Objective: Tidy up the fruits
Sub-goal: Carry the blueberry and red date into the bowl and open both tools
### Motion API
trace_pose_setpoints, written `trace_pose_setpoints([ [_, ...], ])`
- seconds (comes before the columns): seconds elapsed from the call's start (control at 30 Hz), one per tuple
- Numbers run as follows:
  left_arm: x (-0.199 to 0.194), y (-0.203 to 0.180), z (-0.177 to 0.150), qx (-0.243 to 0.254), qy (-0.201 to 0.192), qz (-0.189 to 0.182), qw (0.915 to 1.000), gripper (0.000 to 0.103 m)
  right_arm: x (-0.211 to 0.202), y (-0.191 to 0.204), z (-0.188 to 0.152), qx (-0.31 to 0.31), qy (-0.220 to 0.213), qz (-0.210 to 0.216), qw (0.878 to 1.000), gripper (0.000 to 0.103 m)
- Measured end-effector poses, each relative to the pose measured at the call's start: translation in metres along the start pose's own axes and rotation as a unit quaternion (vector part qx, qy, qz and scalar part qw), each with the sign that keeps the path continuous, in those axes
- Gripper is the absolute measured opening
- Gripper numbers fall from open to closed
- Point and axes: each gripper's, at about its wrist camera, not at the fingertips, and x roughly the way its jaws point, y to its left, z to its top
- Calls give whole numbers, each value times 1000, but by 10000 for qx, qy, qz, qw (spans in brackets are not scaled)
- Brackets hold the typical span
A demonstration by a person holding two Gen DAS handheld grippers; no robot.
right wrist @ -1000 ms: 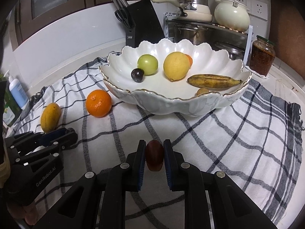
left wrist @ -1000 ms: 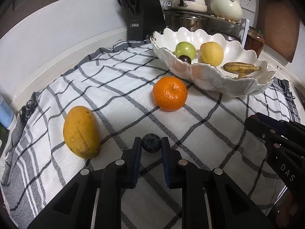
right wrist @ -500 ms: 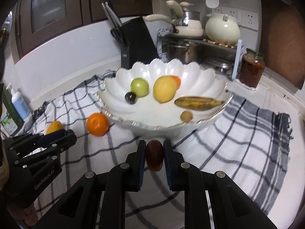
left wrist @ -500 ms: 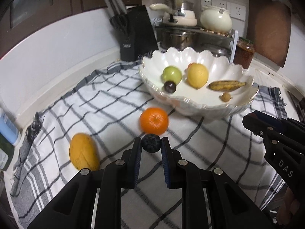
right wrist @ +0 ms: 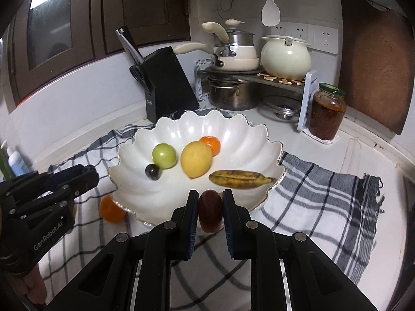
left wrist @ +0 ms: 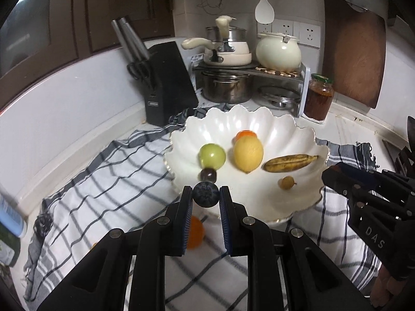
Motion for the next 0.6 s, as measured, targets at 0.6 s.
trace_pose_setpoints([
  [0.6, 55, -6, 14, 90, 495, -331, 9982, 22, 39, -2, 17, -79, 304, 156, 9994, 20],
])
